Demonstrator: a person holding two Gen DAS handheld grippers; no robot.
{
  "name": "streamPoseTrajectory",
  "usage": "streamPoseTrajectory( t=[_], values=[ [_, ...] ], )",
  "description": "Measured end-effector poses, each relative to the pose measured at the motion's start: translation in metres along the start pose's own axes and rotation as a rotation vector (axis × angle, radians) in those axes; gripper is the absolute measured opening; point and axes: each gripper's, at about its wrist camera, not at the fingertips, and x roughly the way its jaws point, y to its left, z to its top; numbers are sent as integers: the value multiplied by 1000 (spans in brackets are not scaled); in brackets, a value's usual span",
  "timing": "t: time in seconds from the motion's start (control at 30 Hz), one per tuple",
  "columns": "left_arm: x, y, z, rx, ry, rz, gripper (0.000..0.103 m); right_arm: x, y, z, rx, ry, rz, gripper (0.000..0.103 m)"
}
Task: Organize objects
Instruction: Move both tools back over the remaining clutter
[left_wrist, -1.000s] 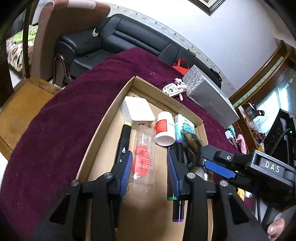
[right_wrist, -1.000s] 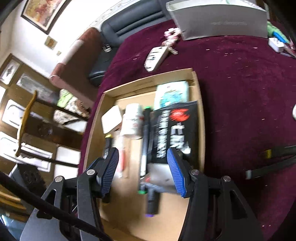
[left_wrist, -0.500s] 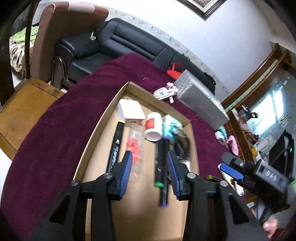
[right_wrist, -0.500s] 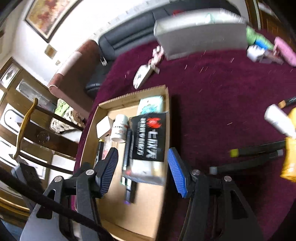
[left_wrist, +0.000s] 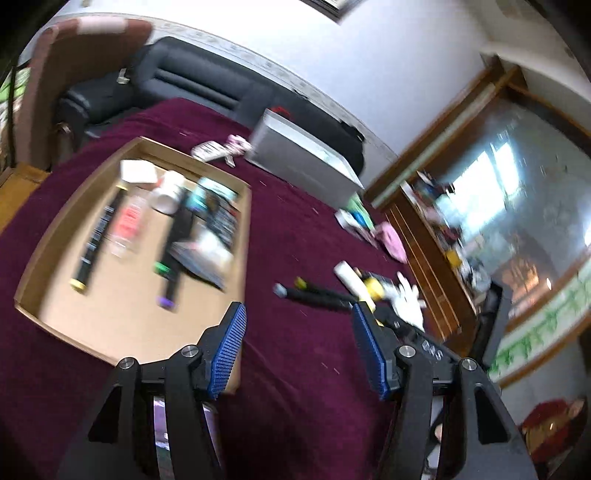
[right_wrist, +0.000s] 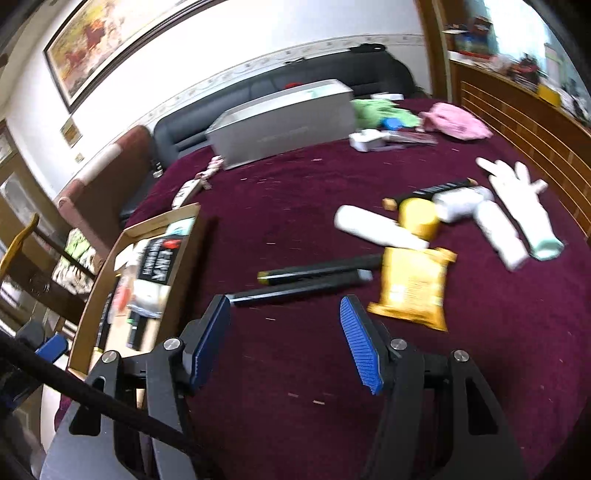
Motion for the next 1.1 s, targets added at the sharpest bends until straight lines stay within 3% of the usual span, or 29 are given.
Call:
streamPoseTrajectory(
  t=[0.37,0.5,0.67,0.87,1.1],
  values=[
    [71,-91,-65,180,225,17,53,-36,-89,-6,77,-60,-79,61],
    [96,-101,-87,234,292,70,53,-41,-117,-4,112,-53,-107,61],
    [124,-88,-103,206,351,119,53,-44,-136,10,127,-40,-95,61],
    [125,-94,-110,270,309,146,54,-25,-150,29,123,28,-93,62],
    [128,-91,-107,265,294,96,64,22,-142,23,172,175,-18,61]
  ],
)
